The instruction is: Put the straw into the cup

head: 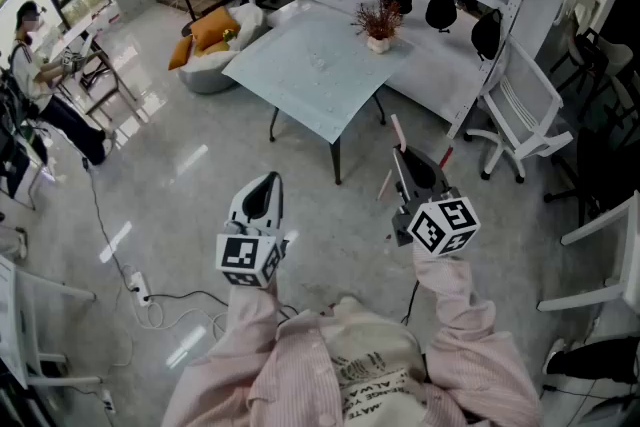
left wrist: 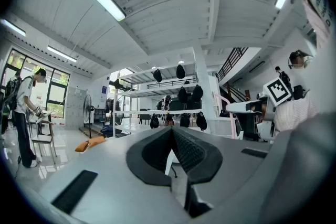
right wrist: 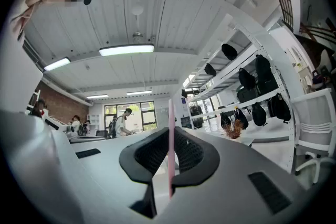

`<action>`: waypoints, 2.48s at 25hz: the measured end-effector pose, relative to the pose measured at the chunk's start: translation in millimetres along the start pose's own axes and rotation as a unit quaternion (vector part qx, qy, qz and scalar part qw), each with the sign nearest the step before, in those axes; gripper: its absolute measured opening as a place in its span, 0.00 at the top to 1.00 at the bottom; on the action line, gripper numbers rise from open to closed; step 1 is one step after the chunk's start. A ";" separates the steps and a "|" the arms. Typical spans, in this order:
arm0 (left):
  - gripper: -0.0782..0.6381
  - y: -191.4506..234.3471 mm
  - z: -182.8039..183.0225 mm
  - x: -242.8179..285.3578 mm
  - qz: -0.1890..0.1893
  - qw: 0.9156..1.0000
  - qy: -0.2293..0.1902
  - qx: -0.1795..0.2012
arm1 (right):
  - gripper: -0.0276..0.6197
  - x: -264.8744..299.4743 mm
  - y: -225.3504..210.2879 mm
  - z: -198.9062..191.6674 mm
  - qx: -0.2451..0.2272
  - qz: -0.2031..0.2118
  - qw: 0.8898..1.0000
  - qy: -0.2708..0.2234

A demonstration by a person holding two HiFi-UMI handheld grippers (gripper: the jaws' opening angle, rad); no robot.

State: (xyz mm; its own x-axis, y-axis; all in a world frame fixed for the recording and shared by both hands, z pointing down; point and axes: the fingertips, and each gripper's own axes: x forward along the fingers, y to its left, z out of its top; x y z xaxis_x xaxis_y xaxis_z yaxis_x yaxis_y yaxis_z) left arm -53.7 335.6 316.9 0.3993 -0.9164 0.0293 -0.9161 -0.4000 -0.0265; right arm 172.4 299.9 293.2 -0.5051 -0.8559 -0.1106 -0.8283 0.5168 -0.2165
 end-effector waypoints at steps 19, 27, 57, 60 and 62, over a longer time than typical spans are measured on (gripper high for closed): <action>0.89 -17.3 -19.6 13.5 0.017 1.000 0.009 -0.018 | 0.92 0.4 -38.3 -6.1 0.024 0.011 1.000 -0.008; 0.89 -0.6 -25.3 37.3 0.023 0.999 0.006 -0.036 | 0.92 25.5 -44.3 -11.0 0.034 0.021 0.999 -0.007; 0.89 203.8 -70.5 275.2 -0.023 0.996 0.046 -0.072 | 0.92 302.9 -124.9 -81.7 0.071 -0.043 0.996 0.031; 0.89 214.3 -72.3 287.3 -0.029 0.996 0.046 -0.075 | 0.92 314.9 -128.9 -85.2 0.071 -0.049 0.996 0.032; 0.89 219.1 -72.3 294.2 -0.032 0.996 0.044 -0.075 | 0.92 322.5 -133.5 -85.9 0.073 -0.054 0.995 0.031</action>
State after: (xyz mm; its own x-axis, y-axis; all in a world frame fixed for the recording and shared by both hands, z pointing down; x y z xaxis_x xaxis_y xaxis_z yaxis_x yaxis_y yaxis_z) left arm -139.6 -20.6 392.0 0.4586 -0.8812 0.1145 -0.8865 -0.4447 0.1281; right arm 99.3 -43.6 369.8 -0.4335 -0.9009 -0.0194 -0.8363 0.4102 -0.3637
